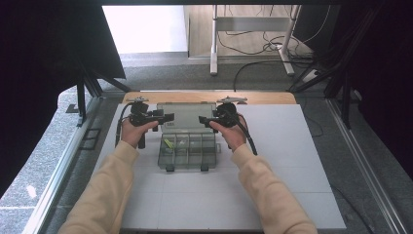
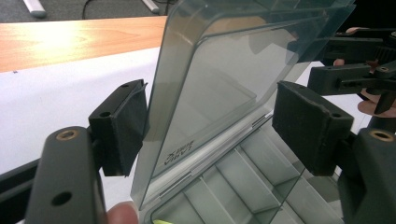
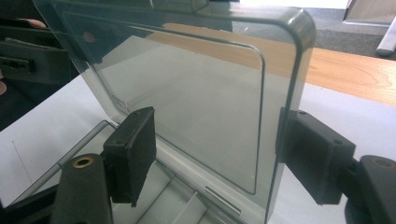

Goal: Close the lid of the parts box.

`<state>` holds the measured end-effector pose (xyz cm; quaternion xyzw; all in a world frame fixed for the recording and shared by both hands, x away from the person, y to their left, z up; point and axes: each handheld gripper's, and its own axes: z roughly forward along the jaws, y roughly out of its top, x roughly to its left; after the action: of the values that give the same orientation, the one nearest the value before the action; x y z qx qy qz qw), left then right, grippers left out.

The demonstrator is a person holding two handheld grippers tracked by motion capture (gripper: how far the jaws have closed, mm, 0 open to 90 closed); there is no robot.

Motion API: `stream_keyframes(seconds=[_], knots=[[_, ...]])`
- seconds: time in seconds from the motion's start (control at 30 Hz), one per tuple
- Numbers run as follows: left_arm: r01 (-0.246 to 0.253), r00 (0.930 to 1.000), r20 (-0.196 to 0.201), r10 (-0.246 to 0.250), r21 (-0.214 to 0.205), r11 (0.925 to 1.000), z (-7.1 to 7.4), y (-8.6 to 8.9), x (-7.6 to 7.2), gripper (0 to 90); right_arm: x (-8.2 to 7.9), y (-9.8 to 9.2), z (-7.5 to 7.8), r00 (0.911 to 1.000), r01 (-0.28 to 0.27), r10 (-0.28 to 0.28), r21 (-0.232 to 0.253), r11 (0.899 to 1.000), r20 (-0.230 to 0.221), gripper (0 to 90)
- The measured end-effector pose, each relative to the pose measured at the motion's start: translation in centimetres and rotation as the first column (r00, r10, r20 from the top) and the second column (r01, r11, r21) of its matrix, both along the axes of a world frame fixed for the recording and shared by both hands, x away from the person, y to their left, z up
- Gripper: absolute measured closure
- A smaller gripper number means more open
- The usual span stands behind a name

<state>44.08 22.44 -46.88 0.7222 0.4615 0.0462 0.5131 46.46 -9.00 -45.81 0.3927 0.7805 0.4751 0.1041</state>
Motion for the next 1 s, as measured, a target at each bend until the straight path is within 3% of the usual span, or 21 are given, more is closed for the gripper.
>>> stream_keyframes(seconds=[1.0], knots=[[0.041,0.9991,0.015,-0.041,0.002,0.9992,0.0,0.1,-1.7,26.7,-1.8,-0.3,-0.3,0.9995,-0.03,0.03,-0.008,1.0,0.011,27.8]])
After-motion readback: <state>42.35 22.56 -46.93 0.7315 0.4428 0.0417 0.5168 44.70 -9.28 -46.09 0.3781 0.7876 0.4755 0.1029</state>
